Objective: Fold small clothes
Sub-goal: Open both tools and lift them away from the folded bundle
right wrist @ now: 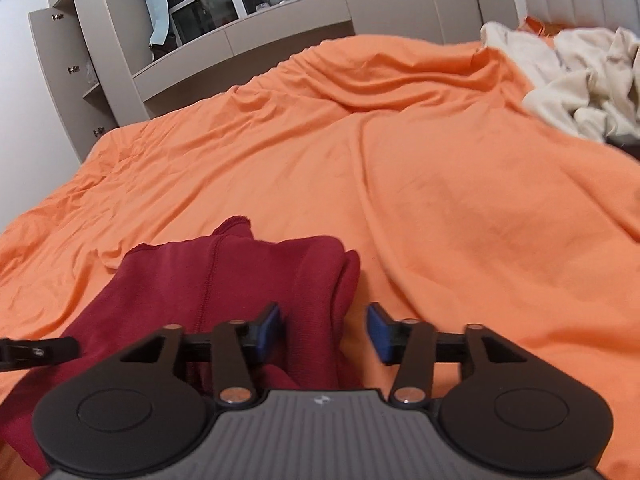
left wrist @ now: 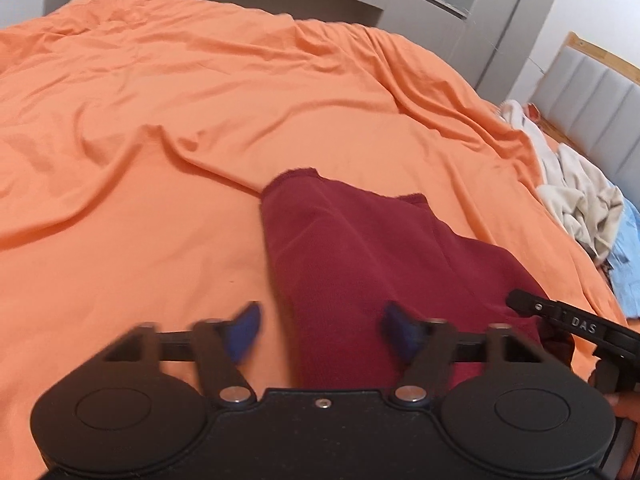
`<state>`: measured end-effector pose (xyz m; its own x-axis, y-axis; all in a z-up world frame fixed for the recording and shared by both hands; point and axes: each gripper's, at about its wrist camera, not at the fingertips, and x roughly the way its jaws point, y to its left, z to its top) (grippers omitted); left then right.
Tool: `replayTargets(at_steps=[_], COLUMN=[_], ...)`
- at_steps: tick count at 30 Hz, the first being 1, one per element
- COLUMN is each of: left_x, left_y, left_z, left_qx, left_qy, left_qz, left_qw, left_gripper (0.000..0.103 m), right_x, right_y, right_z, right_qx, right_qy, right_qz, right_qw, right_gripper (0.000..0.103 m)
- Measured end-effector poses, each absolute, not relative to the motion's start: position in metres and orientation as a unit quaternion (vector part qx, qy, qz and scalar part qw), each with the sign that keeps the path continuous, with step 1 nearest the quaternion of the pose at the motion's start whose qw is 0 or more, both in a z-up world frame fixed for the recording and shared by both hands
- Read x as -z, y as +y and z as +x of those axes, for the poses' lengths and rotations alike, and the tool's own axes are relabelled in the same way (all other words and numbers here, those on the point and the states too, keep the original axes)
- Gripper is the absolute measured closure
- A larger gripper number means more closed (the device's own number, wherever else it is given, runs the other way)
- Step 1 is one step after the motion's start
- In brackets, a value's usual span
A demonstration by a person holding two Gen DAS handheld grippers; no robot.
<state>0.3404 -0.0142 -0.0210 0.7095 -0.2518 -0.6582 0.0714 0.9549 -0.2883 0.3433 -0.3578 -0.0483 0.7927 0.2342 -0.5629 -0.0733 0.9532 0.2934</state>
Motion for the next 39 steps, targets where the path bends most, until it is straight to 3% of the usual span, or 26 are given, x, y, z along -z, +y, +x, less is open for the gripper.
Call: replayTargets(at_steps=[5,9,12,29,39], left_x=[0.007,-0.006,-0.015,-0.033,-0.019], left_y=[-0.015,-0.019,-0.022,-0.027,-0.023], left_z=[0.32,0.303,0.287,0.152,0.086], left_qx=[0.078,0.073,0.064,0.043,0.038], left_qy=[0.336,0.307,0.285,0.178,0.168], left_qz=[-0.115,-0.096,-0.08,-0.009,-0.019], left_qw=[0.931,0.944,0.953,0.983,0.985], left_gripper=[0.004,0.001,0.001,0.001,0.0], right_x=[0.038,0.023,0.009,-0.022,-0.001], right_y=[-0.354,-0.349,-0.345,-0.347,-0.355], right_z=[0.329,0.309,0.291,0.147,0.084], right_qx=[-0.07,-0.078,-0.082,-0.084,-0.083], right_qy=[0.295,0.265,0.231,0.1,0.096], right_qz=[0.116,0.097,0.066,0.077,0.082], right_qw=[0.946,0.956,0.967,0.988,0.989], right_gripper=[0.022,0.006,0.0,0.0,0.0])
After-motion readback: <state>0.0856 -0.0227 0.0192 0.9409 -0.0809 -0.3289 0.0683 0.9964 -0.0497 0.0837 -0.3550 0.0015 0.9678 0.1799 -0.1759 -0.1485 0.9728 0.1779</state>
